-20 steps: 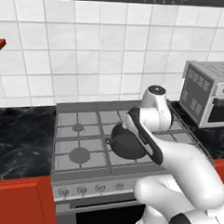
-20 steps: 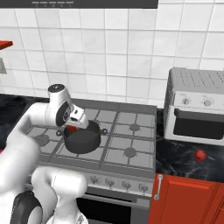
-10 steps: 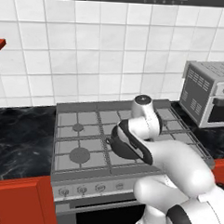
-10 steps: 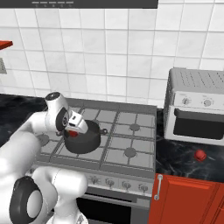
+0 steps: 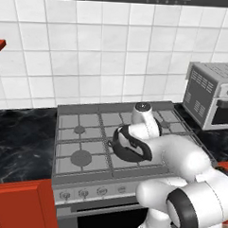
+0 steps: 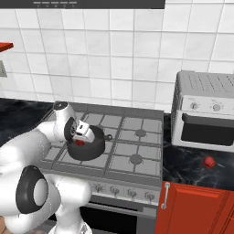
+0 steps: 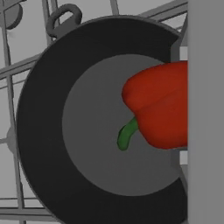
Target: Put the bell pepper and bell pepper in the pot. Retrieve the spatula and lightly stir the vegetables in the pot.
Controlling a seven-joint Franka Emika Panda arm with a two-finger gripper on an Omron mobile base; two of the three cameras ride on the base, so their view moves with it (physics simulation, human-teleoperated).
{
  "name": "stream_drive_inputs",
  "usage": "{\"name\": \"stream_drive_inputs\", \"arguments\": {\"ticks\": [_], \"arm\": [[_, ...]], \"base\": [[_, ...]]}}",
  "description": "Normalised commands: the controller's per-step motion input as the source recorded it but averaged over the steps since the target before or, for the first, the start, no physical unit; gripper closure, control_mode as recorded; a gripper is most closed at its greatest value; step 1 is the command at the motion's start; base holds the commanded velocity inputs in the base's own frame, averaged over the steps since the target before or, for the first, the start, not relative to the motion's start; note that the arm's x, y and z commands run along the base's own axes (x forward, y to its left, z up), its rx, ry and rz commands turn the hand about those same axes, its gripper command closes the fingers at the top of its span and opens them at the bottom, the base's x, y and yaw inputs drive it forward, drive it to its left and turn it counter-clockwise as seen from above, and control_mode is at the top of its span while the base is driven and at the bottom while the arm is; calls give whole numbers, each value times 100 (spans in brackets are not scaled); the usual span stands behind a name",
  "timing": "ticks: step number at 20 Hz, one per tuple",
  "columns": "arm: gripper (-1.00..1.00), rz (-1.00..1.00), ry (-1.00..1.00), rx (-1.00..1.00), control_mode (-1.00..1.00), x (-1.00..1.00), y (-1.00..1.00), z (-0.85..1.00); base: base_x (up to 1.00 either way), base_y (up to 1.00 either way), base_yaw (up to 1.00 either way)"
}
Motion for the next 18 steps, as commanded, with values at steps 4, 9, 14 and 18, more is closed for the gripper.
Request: {"name": "stream_drive_inputs", "arguments": {"ticks": [4, 9, 14, 18], "arm": [[100, 0, 22, 0, -100, 28, 0, -10], [-100, 0, 19, 0, -100, 19, 5, -11], [-100, 0, 0, 0, -100, 5, 1, 0], [-100, 0, 0, 2, -100, 0, 0, 0]], "base": [[0, 0, 0], [0, 0, 0], [0, 0, 0], [0, 0, 0]]}}
